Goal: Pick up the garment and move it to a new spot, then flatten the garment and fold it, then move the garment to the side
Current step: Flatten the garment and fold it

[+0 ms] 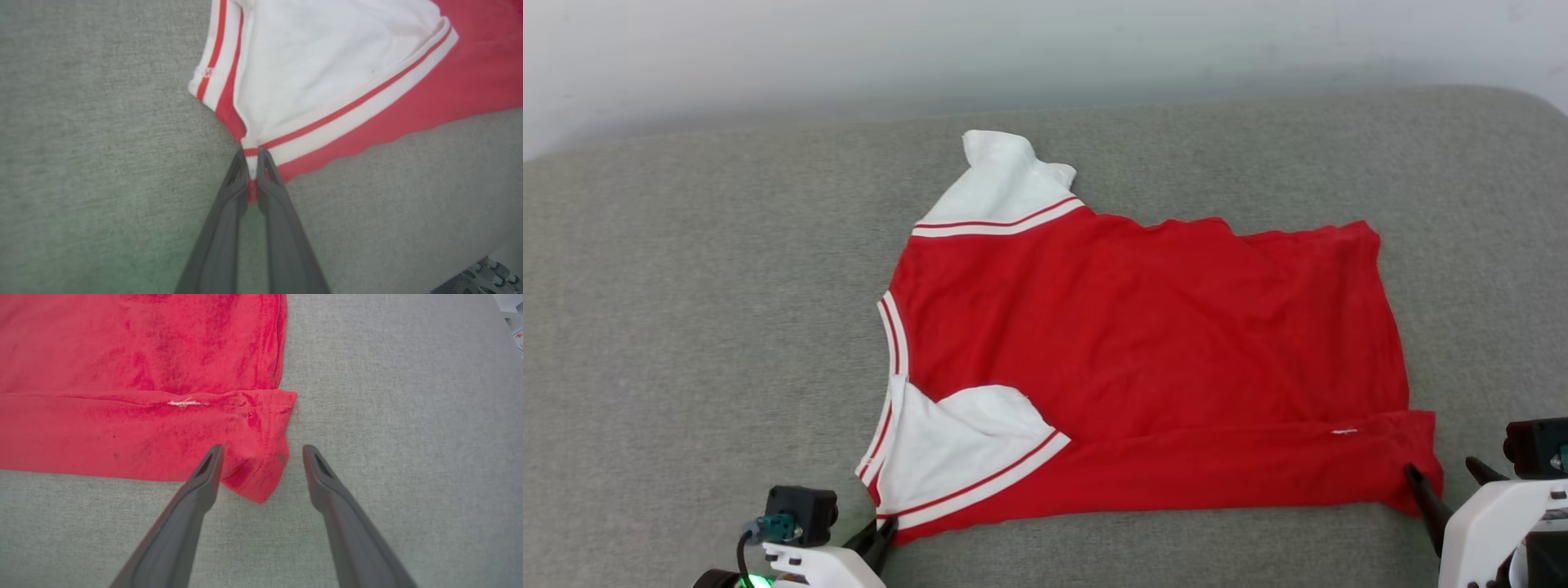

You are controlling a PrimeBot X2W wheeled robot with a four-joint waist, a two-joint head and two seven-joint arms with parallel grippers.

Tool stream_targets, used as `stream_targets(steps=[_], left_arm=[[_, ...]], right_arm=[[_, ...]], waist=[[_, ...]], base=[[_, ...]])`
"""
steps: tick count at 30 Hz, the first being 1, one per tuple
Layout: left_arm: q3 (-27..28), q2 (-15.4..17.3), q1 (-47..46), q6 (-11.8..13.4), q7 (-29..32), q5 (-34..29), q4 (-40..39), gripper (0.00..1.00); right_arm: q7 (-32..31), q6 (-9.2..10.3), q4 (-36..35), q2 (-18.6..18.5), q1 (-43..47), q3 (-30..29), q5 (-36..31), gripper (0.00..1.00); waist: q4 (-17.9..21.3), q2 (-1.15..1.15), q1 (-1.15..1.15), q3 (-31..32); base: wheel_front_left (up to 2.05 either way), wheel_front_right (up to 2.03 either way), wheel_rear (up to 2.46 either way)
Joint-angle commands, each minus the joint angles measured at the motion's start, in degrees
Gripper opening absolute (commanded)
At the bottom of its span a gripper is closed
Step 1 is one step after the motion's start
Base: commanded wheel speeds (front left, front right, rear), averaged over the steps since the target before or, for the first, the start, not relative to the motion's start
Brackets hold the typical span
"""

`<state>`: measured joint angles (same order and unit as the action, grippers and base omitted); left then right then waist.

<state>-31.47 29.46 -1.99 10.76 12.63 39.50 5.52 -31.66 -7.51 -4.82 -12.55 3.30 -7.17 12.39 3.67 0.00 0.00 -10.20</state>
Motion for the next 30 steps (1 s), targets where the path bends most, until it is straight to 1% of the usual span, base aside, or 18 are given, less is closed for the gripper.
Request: stream_targets(steps=[1,5,11,16,22,23,24,25,30], left_arm=[[-0.45,0.03,1.65,0.22,-0.06,0.05,0.04,0.00],[0.26,0.60,1.78,0.81,-0.57,0.06,-3.17,0.00],[0.11,1.54,2.13,1.48,0.11,-0.36,-6.87,0.00],[-0.39,1.61,2.24,1.41,0.37,-0.42,-8.42,0.00],[-0.54,1.81,1.43,1.39,0.73,-0.51,-8.99,0.00],[-0.57,1.84,1.36,1.41,0.71,-0.51,-9.00,0.00],[-0.60,1.83,1.31,1.42,0.73,-0.48,-8.98,0.00],[-0.63,1.85,1.30,1.43,0.80,-0.42,-8.92,0.00],[-0.86,2.02,1.98,1.73,1.21,-0.19,-8.31,0.00]], right_arm=[[-0.40,0.05,1.06,0.22,-0.53,-0.81,-0.34,1.00],[-1.58,0.05,3.83,0.76,-0.56,-2.29,-1.66,1.00],[-1.94,0.06,8.23,2.07,-2.02,-3.80,-1.69,1.00],[-1.94,0.05,12.19,2.38,-3.67,-3.53,-1.97,1.00],[-2.99,0.03,16.85,2.65,-4.55,-1.44,-1.20,1.00],[-3.26,0.03,17.59,2.57,-4.75,-1.06,-0.90,0.54],[-3.42,0.03,18.24,2.52,-4.86,-0.67,-0.75,0.32],[-3.49,0.03,18.72,2.26,-4.86,-0.19,-0.57,0.01],[-2.73,0.07,19.52,-0.18,-5.97,-0.14,-0.02,0.00]], waist=[[-1.13,0.00,0.00,0.80],[-2.41,0.00,0.00,1.03],[-3.66,0.00,0.00,0.55],[-4.11,0.00,0.00,-0.14],[-4.35,0.00,0.00,-1.01],[-4.37,0.00,0.00,-1.10],[-4.41,0.00,0.00,-1.13],[-4.44,0.00,0.00,-1.13],[-4.32,0.00,0.00,-0.34]], base=[[0.00,0.00,0.00],[0.00,0.00,0.00],[0.00,0.00,0.00],[0.00,0.00,0.00],[0.00,0.00,0.00],[0.00,0.00,0.00],[0.00,0.00,0.00],[0.00,0.00,0.00],[0.00,0.00,0.00]])
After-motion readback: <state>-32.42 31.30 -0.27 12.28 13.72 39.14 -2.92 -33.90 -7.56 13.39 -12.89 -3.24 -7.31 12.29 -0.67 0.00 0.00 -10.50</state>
